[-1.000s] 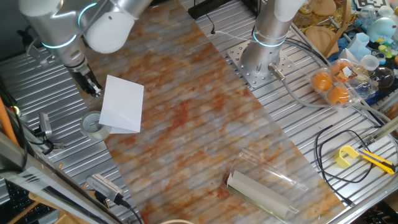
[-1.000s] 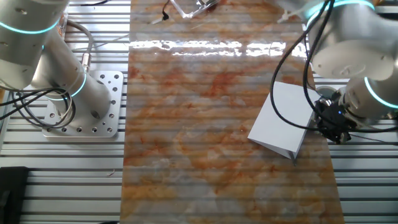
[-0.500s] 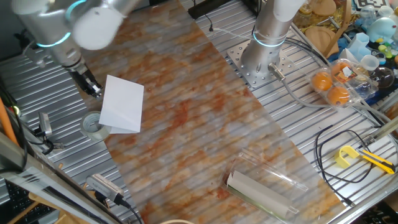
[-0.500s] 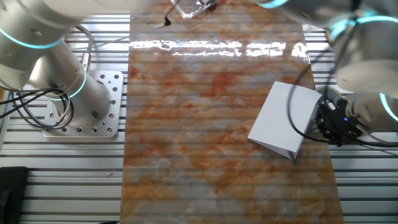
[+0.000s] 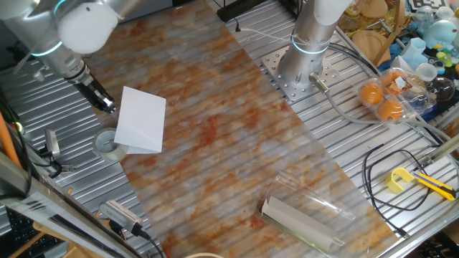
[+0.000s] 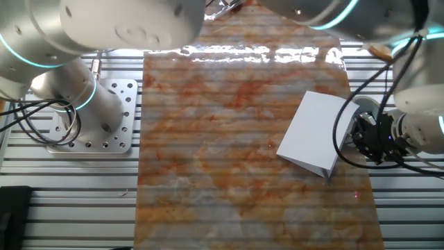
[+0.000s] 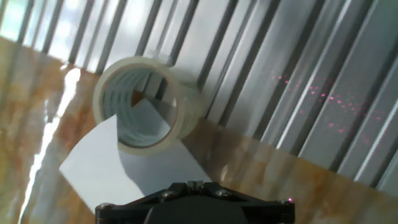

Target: Unfold a piece of paper

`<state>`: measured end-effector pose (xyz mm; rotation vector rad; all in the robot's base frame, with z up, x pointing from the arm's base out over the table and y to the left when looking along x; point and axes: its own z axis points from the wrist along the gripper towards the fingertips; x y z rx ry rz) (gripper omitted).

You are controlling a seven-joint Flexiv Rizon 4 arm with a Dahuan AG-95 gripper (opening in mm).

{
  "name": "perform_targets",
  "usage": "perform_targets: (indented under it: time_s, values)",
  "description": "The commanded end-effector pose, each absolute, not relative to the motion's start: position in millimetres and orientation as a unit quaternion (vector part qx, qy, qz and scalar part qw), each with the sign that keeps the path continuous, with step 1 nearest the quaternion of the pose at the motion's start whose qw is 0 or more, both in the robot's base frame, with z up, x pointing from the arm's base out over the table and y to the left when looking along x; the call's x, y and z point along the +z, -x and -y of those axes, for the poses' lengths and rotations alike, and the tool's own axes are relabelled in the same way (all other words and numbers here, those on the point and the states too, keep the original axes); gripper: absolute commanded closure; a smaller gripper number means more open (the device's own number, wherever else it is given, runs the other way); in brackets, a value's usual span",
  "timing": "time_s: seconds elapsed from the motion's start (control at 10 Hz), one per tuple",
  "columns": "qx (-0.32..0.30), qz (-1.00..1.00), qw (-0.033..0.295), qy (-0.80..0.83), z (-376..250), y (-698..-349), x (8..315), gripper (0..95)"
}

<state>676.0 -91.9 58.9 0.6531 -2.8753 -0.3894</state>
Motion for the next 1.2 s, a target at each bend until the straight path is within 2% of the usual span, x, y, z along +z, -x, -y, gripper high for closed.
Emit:
perform_targets:
  time_s: [0.1, 0.5, 1.2]
  values:
    - [-0.127, 0.964, 0.086, -0.215, 83, -667, 58, 95.0]
    - [-0.139, 0.958, 0.101, -0.231, 83, -659, 55, 95.0]
    - [-0.153, 0.953, 0.131, -0.226, 59, -643, 68, 95.0]
